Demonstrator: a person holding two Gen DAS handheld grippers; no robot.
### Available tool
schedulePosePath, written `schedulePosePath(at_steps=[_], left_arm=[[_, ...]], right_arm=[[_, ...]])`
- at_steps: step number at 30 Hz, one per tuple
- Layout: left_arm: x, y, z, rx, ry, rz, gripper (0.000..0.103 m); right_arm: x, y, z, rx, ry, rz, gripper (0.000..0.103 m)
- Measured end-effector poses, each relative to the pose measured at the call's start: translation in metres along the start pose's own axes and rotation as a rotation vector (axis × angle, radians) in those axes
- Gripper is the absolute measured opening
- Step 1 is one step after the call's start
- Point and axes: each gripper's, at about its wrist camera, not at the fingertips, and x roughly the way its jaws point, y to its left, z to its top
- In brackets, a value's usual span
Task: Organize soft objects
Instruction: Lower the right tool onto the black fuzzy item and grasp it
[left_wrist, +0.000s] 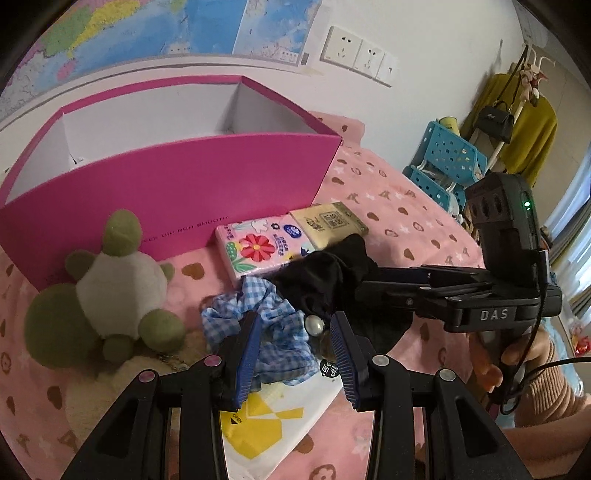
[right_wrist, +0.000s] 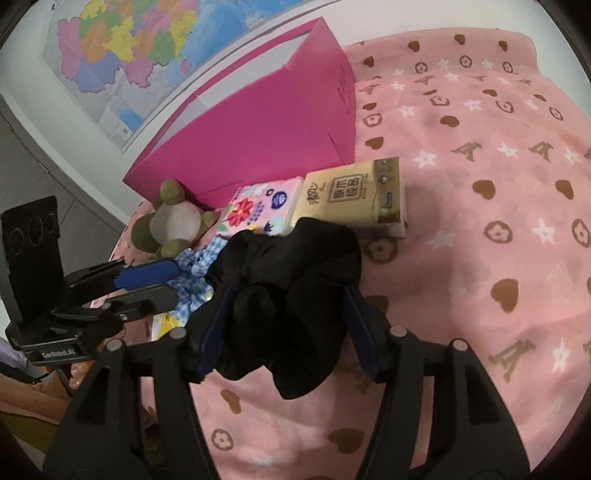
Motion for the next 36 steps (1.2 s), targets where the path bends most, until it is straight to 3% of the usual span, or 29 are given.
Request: schedulePosePath(at_steps=[4, 11, 31, 35, 36], left_arm=[[0.004, 0.0, -0.001, -0.005, 0.009, -0.001, 0.039], [0.006, -0.001, -0.001, -0.002, 0.014, -0.003, 0.039], [0.007, 0.0, 0.009, 0.006, 0.011, -0.081, 0.039], [0.013, -0.001, 0.012, 0.007, 0.019, -0.086, 0.04], [0.016, -0.001, 0.012, 0.007, 0.026, -0.083, 0.04]], right_arm=[[0.0, 0.002, 0.0, 0.0, -0.01, -0.001, 0.06], [-0.001, 0.005, 0.0, -0.022, -0.016, -0.016, 0.017], [-0.053, 0.031, 0.022, -0.055, -0.184, 0.104, 0.007], [-0.046, 0.035, 0.028, -0.075, -0.175, 0.082, 0.008], [-0.041, 0.032, 0.029, -0.072, -0.163, 0.055, 0.012]])
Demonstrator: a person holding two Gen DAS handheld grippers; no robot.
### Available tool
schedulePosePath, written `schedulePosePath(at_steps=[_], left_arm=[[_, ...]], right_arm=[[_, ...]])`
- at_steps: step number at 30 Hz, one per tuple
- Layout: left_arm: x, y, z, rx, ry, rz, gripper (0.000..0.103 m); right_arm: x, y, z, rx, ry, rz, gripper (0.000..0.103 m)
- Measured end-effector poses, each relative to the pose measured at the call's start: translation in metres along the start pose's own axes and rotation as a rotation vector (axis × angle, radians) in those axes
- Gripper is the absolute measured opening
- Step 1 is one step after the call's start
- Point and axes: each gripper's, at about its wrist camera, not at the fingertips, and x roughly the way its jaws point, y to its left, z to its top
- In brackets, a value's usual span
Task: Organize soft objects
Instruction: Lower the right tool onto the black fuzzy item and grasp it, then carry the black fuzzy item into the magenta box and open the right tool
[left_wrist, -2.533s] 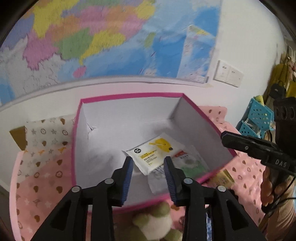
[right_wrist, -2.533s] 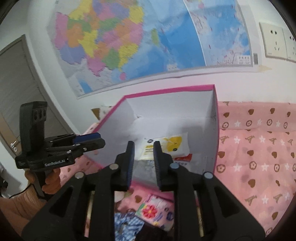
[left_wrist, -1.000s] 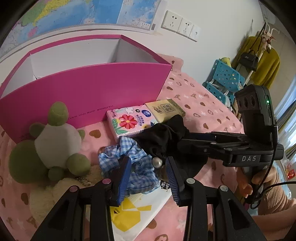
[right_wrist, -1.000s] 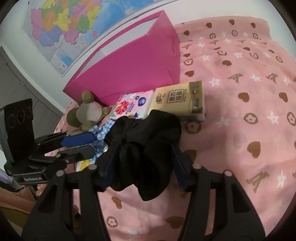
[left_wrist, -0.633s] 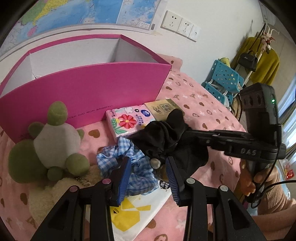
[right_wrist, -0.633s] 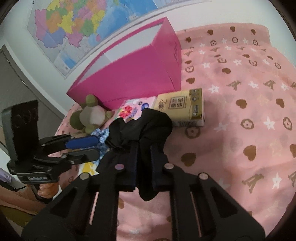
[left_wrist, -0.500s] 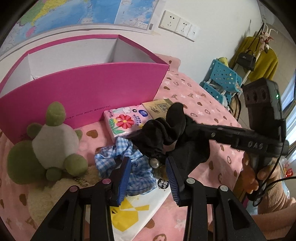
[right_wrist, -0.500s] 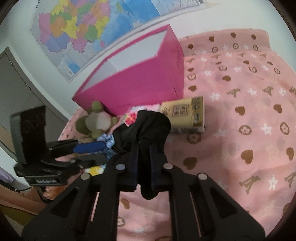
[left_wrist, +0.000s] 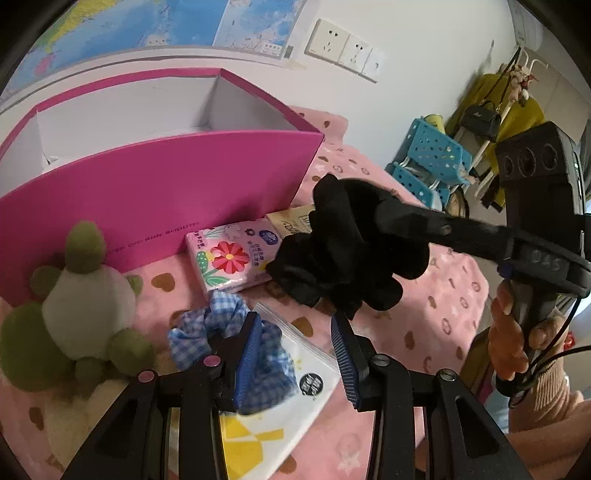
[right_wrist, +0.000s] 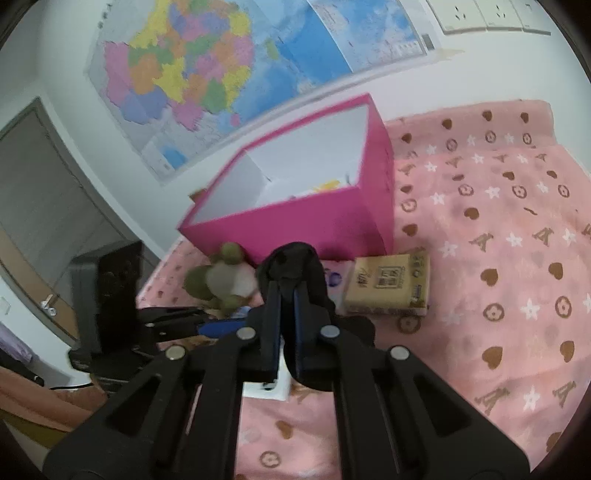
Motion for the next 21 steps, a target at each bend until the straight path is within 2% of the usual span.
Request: schedulePosePath(at_steps=[1, 2, 3, 5, 6, 11, 12, 13, 14, 17, 21], left_arm=[[0.003, 0.0, 0.001, -0.004, 0.006, 0.003, 0.04], [0.006, 0.0, 0.002, -0.006, 0.012, 0.004, 0.04], [0.009, -0.001, 0.003, -0.003, 0.015, 0.005, 0.04], [0.014, -0.003, 0.004, 0.002, 0.021, 0.016, 0.04], [0.017, -0.004, 0.004, 0.006, 0.025, 0.018, 0.04], [0.027, -0.009, 0.007, 0.033, 0.035, 0.054, 0.04], [0.029, -0.008, 0.007, 0.031, 0.037, 0.053, 0.04], [0.029, -0.008, 0.007, 0.029, 0.039, 0.052, 0.04], [0.03, -0.006, 0.008, 0.026, 0.04, 0.055, 0.04], [0.028, -0.004, 0.008, 0.016, 0.036, 0.044, 0.04], [0.018, -0.001, 0.01, 0.005, 0.015, 0.023, 0.04]], right_arm=[[0.005, -0.003, -0.001, -0.002, 0.019, -0.037, 0.016], [0.01, -0.007, -0.003, -0.002, 0.042, -0.082, 0.025], [0.012, -0.012, -0.004, 0.007, 0.05, -0.099, 0.041], [0.016, -0.021, -0.009, 0.035, 0.064, -0.103, 0.061], [0.016, -0.024, -0.012, 0.041, 0.068, -0.099, 0.061], [0.024, -0.023, -0.02, 0.025, 0.108, -0.056, 0.062], [0.026, -0.023, -0.021, 0.023, 0.111, -0.055, 0.058], [0.028, -0.023, -0.022, 0.021, 0.111, -0.049, 0.05], [0.029, -0.023, -0.022, 0.019, 0.102, -0.041, 0.026], [0.027, -0.018, -0.019, 0.01, 0.08, -0.026, 0.018], [0.017, -0.008, -0.009, -0.022, 0.049, 0.016, 0.017]])
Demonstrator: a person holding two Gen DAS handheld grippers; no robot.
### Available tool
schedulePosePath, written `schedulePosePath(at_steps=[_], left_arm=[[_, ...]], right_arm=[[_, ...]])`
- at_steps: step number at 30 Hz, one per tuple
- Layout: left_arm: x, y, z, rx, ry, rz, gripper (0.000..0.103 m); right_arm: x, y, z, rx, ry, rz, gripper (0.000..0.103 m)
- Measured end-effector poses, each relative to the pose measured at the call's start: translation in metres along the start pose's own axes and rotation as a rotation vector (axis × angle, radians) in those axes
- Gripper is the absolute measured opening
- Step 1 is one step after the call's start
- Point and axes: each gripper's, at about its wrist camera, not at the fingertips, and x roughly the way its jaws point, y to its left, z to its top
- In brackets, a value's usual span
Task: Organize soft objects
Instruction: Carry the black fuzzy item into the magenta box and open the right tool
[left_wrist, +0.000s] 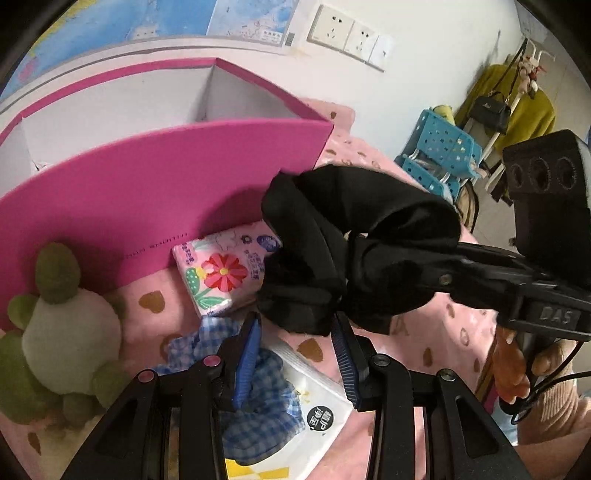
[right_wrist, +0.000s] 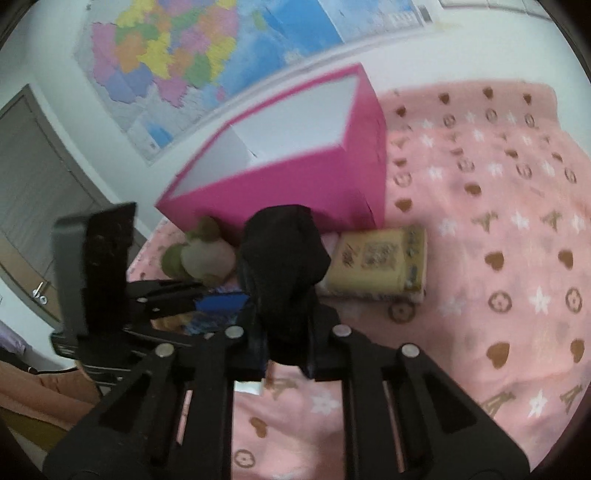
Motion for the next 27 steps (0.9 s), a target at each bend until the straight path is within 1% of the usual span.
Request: schedulePosePath(at_steps=[1, 3, 5, 8, 10, 11, 12, 14, 15, 17, 20, 24, 27], left_arm=[[-0.004, 0.001, 0.002, -0.005, -0.012, -0.011, 0.04], [-0.015, 0.006, 0.007, -0.018, -0.039, -0.041, 0.046], [-0.028, 0.007, 0.012, -0.009, -0.074, -0.046, 0.049], [-0.048, 0.01, 0.022, 0.007, -0.124, -0.053, 0.048], [-0.059, 0.013, 0.03, 0.019, -0.158, -0.044, 0.046], [-0.066, 0.014, 0.035, 0.023, -0.18, -0.037, 0.042], [-0.07, 0.016, 0.039, 0.025, -0.193, -0.031, 0.035], [-0.077, 0.02, 0.047, 0.024, -0.217, -0.016, 0.027], [-0.08, 0.02, 0.054, 0.023, -0.228, -0.004, 0.025], [-0.083, 0.024, 0.067, 0.024, -0.245, 0.027, 0.022], [-0.086, 0.029, 0.081, 0.031, -0.265, 0.071, 0.022], [-0.078, 0.046, 0.108, 0.026, -0.252, 0.137, 0.021], [-0.064, 0.061, 0.125, -0.001, -0.218, 0.16, 0.021]], right_arm=[[-0.004, 0.005, 0.004, -0.011, -0.011, 0.014, 0.017], [-0.008, 0.013, 0.011, -0.034, -0.027, 0.033, 0.017], [-0.014, 0.022, 0.02, -0.055, -0.045, 0.067, 0.017], [-0.018, 0.034, 0.033, -0.095, -0.063, 0.093, 0.017], [-0.019, 0.04, 0.043, -0.115, -0.074, 0.116, 0.017], [-0.02, 0.044, 0.051, -0.128, -0.082, 0.126, 0.017], [-0.02, 0.046, 0.056, -0.138, -0.087, 0.131, 0.017], [-0.018, 0.05, 0.069, -0.157, -0.095, 0.136, 0.017], [-0.017, 0.052, 0.075, -0.168, -0.097, 0.141, 0.017], [-0.012, 0.056, 0.089, -0.19, -0.098, 0.144, 0.017], [-0.002, 0.058, 0.108, -0.209, -0.093, 0.14, 0.017], [0.017, 0.049, 0.131, -0.206, -0.075, 0.131, 0.017], [0.037, 0.037, 0.148, -0.193, -0.047, 0.108, 0.017]])
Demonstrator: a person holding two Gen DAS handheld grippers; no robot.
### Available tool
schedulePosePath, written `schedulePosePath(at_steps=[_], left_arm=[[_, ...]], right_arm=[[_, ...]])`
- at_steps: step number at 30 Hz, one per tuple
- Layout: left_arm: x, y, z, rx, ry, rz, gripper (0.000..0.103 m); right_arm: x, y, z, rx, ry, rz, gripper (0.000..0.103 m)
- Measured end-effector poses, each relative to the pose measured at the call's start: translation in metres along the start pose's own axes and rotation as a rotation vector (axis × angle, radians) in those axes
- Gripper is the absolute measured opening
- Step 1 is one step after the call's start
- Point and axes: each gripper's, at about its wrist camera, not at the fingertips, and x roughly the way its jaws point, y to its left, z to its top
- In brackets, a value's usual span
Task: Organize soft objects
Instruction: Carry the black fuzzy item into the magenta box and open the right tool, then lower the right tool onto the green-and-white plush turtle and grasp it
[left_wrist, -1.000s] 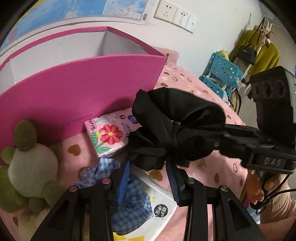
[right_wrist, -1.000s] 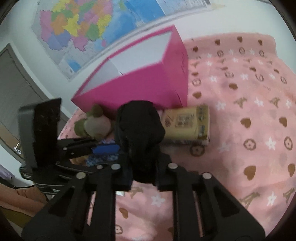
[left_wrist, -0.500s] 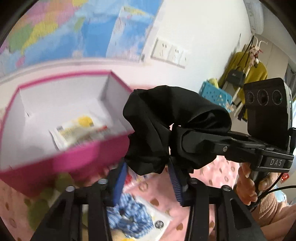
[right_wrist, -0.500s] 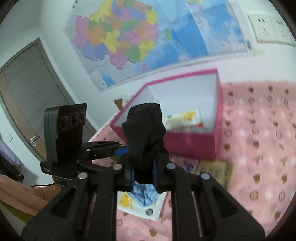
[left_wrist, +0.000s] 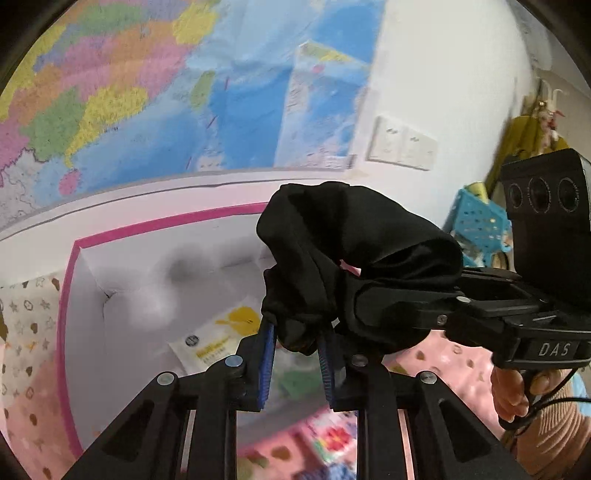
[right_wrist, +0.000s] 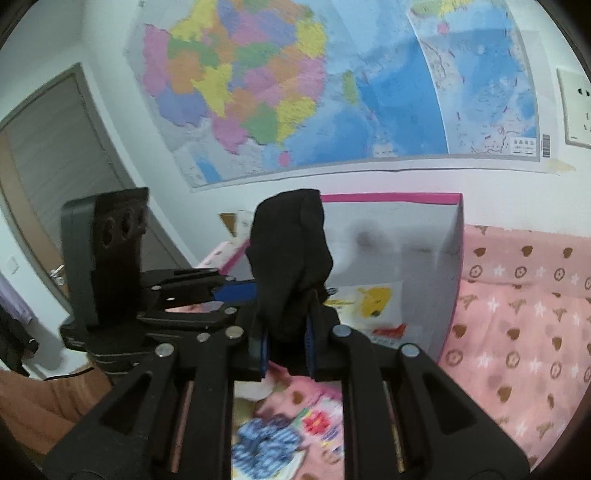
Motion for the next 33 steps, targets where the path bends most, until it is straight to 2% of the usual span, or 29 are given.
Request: schedulePosePath(at_steps=[4, 7, 9, 11, 12, 17, 20, 22, 29, 33], left_arm=[[0.029, 0.013, 0.012, -0.02, 0.05, 0.052, 0.021], [0.049, 0.023, 0.017, -0.05, 0.092, 0.086, 0.021], [0.063, 0.03, 0.016, -0.083, 0.127, 0.138, 0.022], [0.07, 0.037, 0.014, -0.108, 0.149, 0.164, 0.023], [0.07, 0.039, 0.011, -0.113, 0.149, 0.173, 0.023], [0.052, 0.036, 0.001, -0.096, 0.098, 0.192, 0.025], [0.028, 0.032, -0.003, -0.075, 0.032, 0.181, 0.034], [0.011, 0.03, -0.009, -0.058, -0.001, 0.169, 0.035], [-0.046, 0.032, -0.044, -0.054, -0.079, 0.156, 0.037], [-0.067, 0.041, -0.068, -0.076, -0.087, 0.176, 0.039]], right_arm=[[0.028, -0.025, 0.011, 0.024, 0.045, -0.019, 0.018], [0.053, -0.041, 0.016, 0.022, 0.1, -0.117, 0.026], [0.065, -0.046, 0.017, 0.001, 0.136, -0.241, 0.049], [0.072, -0.047, 0.015, -0.024, 0.156, -0.336, 0.056], [0.073, -0.048, 0.014, -0.013, 0.161, -0.34, 0.058], [0.062, -0.043, 0.003, 0.0, 0.143, -0.318, 0.058], [0.047, -0.036, -0.001, 0.011, 0.101, -0.283, 0.058], [0.033, -0.025, -0.007, 0.0, 0.067, -0.257, 0.058], [-0.007, 0.025, -0.031, -0.063, -0.024, -0.112, 0.058], [-0.016, 0.049, -0.05, -0.091, -0.026, -0.028, 0.058]])
